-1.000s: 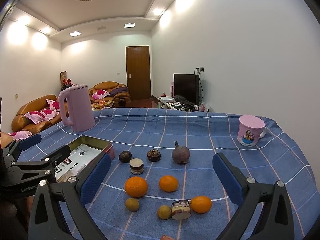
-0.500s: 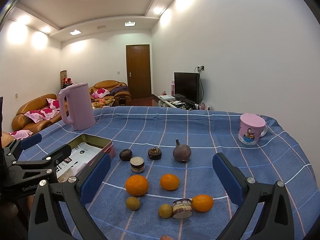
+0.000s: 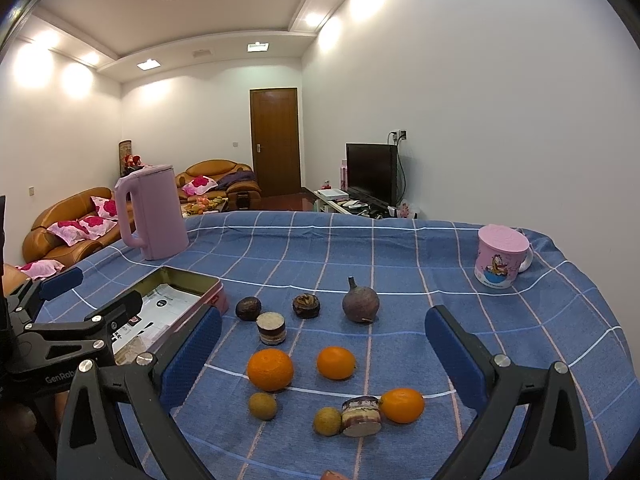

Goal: Organize fruits

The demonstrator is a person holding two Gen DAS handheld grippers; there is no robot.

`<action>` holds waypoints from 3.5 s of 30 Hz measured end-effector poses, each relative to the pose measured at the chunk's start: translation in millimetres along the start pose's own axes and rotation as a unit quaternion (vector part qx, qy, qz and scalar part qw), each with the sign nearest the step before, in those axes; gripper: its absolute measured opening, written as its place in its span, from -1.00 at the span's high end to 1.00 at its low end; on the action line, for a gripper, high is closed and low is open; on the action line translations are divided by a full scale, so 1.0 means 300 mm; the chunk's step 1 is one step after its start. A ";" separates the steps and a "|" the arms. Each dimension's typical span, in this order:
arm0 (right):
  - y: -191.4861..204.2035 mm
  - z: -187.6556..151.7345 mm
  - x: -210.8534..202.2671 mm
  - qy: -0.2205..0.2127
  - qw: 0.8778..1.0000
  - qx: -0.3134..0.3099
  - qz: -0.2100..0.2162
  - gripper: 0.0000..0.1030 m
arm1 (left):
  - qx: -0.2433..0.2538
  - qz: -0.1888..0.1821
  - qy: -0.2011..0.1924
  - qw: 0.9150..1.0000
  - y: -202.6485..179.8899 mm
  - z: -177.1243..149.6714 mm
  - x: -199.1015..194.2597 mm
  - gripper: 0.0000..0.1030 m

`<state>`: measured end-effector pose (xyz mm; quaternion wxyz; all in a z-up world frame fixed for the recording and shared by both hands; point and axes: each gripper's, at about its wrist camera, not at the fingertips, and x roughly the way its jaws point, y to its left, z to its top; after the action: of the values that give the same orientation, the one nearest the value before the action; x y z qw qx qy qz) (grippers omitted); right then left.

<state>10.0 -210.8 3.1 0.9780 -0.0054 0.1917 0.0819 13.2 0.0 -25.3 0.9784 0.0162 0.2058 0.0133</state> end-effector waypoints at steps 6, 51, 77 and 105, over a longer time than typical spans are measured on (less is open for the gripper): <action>-0.024 -0.003 0.006 0.005 1.000 0.005 -0.004 -0.98 | 0.006 -0.001 0.007 1.000 -0.022 -0.006 0.015 -1.00; -0.305 -0.192 0.177 0.140 0.987 0.075 -0.026 -0.21 | 0.083 -0.109 0.135 0.981 -0.347 -0.144 0.198 -0.49; -0.266 -0.210 0.241 0.199 0.978 0.055 0.042 0.30 | 0.051 -0.183 0.205 0.960 -0.330 -0.185 0.271 0.40; -0.248 -0.194 0.148 0.107 0.993 0.037 0.045 0.31 | 0.048 -0.140 0.111 0.983 -0.305 -0.160 0.189 0.40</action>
<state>40.9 -279.6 -69.1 0.9467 0.0305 0.2980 0.1181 47.6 -88.5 -95.4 0.9397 0.0329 0.3135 -0.1323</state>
